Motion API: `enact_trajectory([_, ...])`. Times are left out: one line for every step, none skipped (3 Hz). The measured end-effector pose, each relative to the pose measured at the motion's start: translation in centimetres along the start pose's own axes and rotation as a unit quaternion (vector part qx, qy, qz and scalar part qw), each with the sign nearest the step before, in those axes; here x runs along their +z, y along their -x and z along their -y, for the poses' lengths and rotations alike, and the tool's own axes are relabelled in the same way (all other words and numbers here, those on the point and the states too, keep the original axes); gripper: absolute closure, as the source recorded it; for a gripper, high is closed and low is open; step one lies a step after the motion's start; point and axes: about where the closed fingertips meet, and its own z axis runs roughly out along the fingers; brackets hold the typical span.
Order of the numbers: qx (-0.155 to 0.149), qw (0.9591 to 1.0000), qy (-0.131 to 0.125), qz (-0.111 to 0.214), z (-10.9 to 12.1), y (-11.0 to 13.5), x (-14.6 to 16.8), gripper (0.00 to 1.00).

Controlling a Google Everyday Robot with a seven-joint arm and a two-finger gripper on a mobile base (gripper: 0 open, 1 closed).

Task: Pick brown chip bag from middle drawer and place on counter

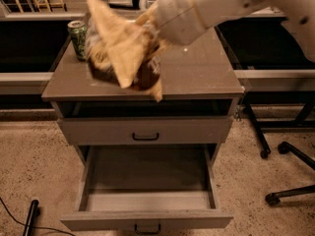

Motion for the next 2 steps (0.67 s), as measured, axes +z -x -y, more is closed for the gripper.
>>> enact_trajectory([0.067, 0.9890, -0.102, -0.084, 2.3, -3.6, -6.8, 1.00])
enact_trajectory([0.144, 0.9624, -0.155, -0.169, 2.5, -9.6, -10.6, 1.00])
